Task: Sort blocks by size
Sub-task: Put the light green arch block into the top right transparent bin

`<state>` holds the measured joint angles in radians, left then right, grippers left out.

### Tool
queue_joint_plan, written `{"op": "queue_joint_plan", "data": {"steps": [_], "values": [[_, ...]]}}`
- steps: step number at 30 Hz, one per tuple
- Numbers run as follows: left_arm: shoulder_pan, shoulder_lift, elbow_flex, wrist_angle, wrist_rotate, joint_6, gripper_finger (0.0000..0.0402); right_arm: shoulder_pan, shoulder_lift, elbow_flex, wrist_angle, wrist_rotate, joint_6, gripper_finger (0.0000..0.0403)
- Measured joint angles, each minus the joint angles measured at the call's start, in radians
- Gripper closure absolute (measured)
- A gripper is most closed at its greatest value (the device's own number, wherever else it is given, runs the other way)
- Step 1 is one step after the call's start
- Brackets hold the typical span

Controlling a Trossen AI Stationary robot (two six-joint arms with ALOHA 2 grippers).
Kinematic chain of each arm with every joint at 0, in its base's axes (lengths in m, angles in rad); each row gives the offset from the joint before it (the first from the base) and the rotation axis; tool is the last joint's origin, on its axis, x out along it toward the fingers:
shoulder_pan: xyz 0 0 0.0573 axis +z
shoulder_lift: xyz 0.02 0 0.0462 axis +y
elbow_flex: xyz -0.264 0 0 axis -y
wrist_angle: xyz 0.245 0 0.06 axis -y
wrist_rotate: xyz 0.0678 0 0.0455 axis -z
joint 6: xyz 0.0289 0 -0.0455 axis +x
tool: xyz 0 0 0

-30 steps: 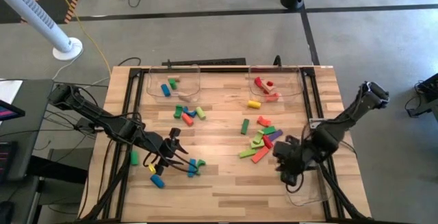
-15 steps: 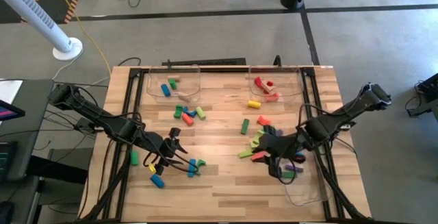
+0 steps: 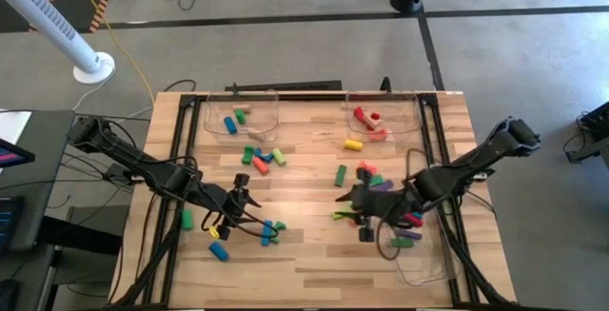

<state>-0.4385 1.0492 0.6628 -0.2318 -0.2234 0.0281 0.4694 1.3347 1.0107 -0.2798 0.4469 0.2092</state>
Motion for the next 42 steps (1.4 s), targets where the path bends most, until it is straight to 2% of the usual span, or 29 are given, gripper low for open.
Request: {"op": "queue_joint_plan", "data": {"steps": [10, 16, 20, 26, 29, 37, 42], "values": [[0.000, 0.000, 0.000, -0.016, -0.033, -0.044, 0.0219, -0.033, 0.244, -0.001, 0.125, -0.006, -0.031, 0.0227], [0.000, 0.000, 0.000, -0.023, -0.035, -0.052, 0.0219, -0.061, 0.385, -0.001, 0.363, -0.059, -0.157, 0.0227], [0.000, 0.000, 0.000, -0.027, -0.037, -0.052, 0.0219, -0.090, 0.443, 0.010, 0.469, -0.059, -0.225, 0.0227], [0.000, 0.000, 0.000, -0.060, -0.069, -0.064, 0.0219, -0.186, 0.502, 0.065, 0.528, -0.055, -0.154, 0.0227], [0.000, 0.000, 0.000, -0.078, -0.121, -0.076, 0.0219, -0.232, 0.521, 0.084, 0.522, -0.055, -0.119, 0.0227], [-0.027, -0.003, 0.000, -0.115, -0.392, -0.089, 0.0219, -0.307, 0.521, 0.088, 0.526, -0.056, -0.078, 0.0227], [-0.037, -0.002, 0.000, -0.123, -0.413, -0.092, 0.0219, -0.335, 0.520, 0.088, 0.492, -0.057, -0.060, 0.0227]]}}
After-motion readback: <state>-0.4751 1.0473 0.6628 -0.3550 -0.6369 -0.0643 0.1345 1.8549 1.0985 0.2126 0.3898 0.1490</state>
